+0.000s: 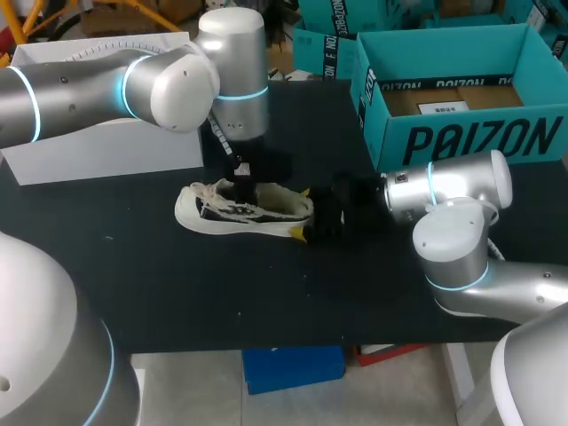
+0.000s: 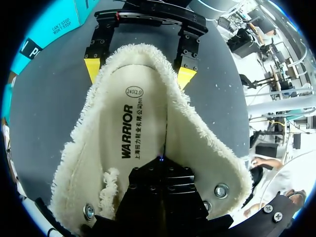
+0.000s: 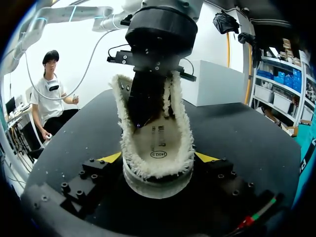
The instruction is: Take the shoe out of the shoebox, open the shoe tongue, remove and reinsert the insole, then place the shoe into the shoebox
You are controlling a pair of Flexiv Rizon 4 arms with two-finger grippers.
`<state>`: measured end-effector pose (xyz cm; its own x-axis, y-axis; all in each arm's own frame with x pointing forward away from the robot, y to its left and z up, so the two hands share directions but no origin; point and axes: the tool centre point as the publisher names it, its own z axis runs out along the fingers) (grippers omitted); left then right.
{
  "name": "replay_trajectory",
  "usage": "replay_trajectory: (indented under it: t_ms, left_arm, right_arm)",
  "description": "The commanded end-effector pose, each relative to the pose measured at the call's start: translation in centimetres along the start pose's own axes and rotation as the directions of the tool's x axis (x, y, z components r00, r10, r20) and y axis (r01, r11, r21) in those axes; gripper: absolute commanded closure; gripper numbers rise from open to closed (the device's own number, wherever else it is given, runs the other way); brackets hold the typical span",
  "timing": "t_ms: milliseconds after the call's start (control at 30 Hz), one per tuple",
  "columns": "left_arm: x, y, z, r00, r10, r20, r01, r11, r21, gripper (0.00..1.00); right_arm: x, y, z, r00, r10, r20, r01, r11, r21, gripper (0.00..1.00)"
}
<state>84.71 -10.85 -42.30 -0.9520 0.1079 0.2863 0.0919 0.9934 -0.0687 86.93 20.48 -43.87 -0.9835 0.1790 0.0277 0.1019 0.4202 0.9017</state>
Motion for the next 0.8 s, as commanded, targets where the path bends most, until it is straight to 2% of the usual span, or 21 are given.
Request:
replay_trajectory:
  t_ms: [33,333,433,667,800]
  left_arm:
    - [-0.2,0.0,1.7,1.0,0.005,0.0,-0.005,1.0,0.001,0.56]
    - [-0.3,-0.1,1.9,1.0,0.005,0.019,-0.005,1.0,-0.025,0.56]
    - [-0.4,-0.1,2.2,0.999,-0.006,0.047,0.008,0.998,-0.056,0.58]
    - [-0.7,0.4,3.3,0.987,-0.014,0.158,0.042,0.984,-0.174,0.56]
    - [-1.0,0.9,4.1,0.971,0.003,0.238,0.055,0.97,-0.237,0.62]
  right_arm:
    - [-0.2,0.0,0.1,1.0,0.002,0.001,-0.002,1.0,0.001,1.0]
    - [-0.2,0.0,0.1,1.0,0.002,0.001,-0.002,1.0,0.001,1.0]
    - [-0.2,0.0,0.1,1.0,0.002,0.001,-0.002,1.0,0.001,1.0]
    - [-0.2,0.0,0.1,1.0,0.002,0.001,-0.002,1.0,0.001,1.0]
    - [-0.2,0.0,0.1,1.0,0.002,0.001,-0.002,1.0,0.001,1.0]
